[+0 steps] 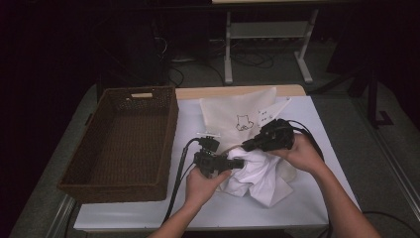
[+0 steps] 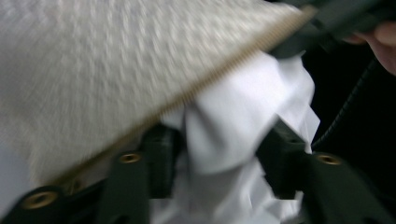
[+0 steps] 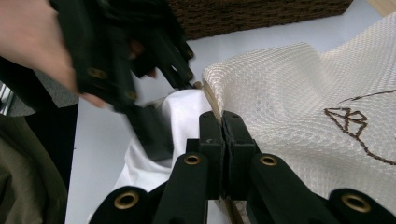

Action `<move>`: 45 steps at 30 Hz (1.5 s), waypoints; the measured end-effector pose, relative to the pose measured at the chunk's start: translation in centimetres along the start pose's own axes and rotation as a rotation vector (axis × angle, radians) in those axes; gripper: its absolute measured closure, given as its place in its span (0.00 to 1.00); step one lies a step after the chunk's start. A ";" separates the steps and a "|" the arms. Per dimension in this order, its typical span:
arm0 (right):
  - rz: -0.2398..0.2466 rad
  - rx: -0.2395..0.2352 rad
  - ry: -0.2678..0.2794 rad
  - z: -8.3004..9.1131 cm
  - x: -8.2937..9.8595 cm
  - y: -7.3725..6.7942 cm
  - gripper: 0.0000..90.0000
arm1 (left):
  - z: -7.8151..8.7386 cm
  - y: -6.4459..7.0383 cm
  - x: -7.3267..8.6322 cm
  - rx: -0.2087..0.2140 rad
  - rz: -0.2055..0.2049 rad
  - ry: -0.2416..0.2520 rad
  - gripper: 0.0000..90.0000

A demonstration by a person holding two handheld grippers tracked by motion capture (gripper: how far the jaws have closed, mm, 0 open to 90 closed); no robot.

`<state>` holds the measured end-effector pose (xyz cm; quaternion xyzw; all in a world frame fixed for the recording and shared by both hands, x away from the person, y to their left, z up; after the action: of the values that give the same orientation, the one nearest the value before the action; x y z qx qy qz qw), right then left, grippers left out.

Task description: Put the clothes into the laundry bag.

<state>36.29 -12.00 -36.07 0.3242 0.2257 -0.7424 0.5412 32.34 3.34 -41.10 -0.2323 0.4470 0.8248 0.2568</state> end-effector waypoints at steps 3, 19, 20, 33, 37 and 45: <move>-0.002 0.005 0.001 0.0 0.0 0.1 0.97 | 0.7 0.3 1.1 -0.026 -0.018 -0.040 0.45; 0.000 0.011 0.003 -0.6 0.5 0.2 0.97 | -1.8 -0.8 -0.3 -0.004 -0.006 0.019 0.90; -0.001 0.005 0.003 -0.5 0.4 0.1 0.97 | -1.7 -1.0 -0.4 0.004 0.017 0.030 0.91; 0.033 -0.041 0.032 1.4 -0.5 -1.5 0.97 | -0.1 1.3 0.0 0.060 -0.007 0.013 0.91; 0.037 -0.034 0.027 1.5 -0.7 -1.6 0.97 | -0.2 0.7 -0.7 0.031 -0.004 0.040 0.91; 0.018 -0.018 0.000 0.4 -0.5 -0.7 0.97 | -1.0 -1.3 -1.5 -0.033 0.037 0.097 0.90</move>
<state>35.63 -11.71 -35.49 0.3213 0.2295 -0.7355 0.5506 34.47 2.81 -41.46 -0.2679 0.4495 0.8244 0.2157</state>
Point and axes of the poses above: each handheld gripper's, and its own axes: z roughly backward along the jaws, x roughly out of its underside, y roughly to its right, the point moved 5 cm from there along -z, roughly forward along the jaws, and after that the axes turned 8 degrees about x, right-handed, at the moved point
